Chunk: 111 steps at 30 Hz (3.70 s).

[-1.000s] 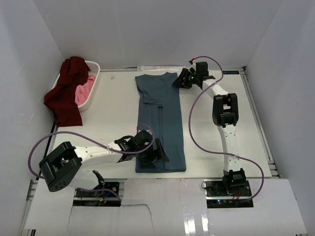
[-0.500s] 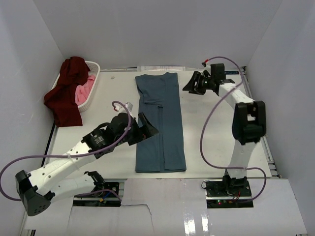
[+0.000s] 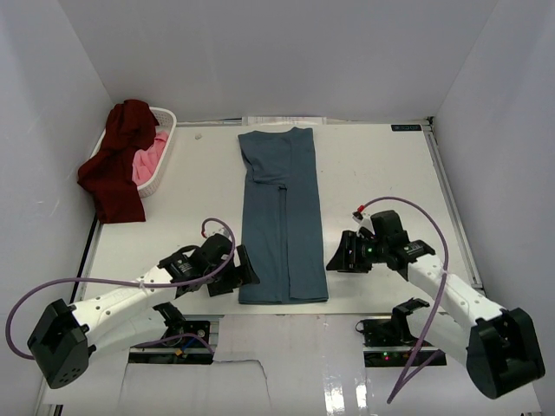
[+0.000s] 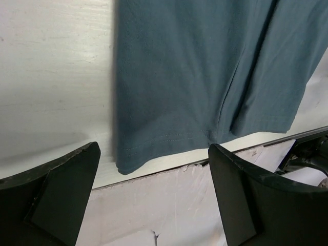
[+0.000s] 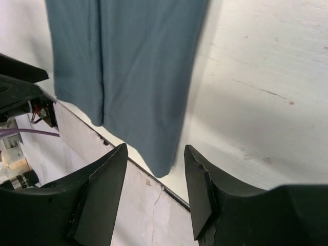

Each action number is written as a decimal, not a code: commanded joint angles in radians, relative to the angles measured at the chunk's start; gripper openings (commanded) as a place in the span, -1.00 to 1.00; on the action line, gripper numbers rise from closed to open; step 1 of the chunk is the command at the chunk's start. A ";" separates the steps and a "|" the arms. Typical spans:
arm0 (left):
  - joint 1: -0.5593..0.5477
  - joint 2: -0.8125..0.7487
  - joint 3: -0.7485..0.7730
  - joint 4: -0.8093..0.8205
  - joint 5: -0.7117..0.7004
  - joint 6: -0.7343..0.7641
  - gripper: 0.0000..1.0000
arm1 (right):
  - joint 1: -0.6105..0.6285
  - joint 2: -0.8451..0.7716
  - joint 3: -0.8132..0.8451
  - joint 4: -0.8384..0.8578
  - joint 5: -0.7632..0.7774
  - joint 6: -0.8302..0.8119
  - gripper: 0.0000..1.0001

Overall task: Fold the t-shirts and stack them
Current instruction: Rotate the tshirt 90 degrees, then grab the bottom of the folded rectangular tshirt with both arms

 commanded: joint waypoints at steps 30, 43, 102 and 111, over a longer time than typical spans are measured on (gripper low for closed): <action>0.004 -0.098 -0.214 0.080 0.090 -0.077 0.92 | 0.181 -0.019 -0.266 0.206 0.019 0.239 -0.19; -0.008 -0.170 -0.274 0.075 0.109 -0.088 0.78 | 0.219 -0.064 -0.283 0.206 0.057 0.259 -0.77; -0.019 -0.221 -0.280 -0.061 -0.032 -0.220 -0.22 | 0.261 -0.077 -0.229 0.083 0.136 0.219 -0.81; -0.020 -0.169 -0.270 -0.037 -0.032 -0.198 -0.61 | 0.261 -0.064 -0.232 0.097 0.130 0.210 -0.81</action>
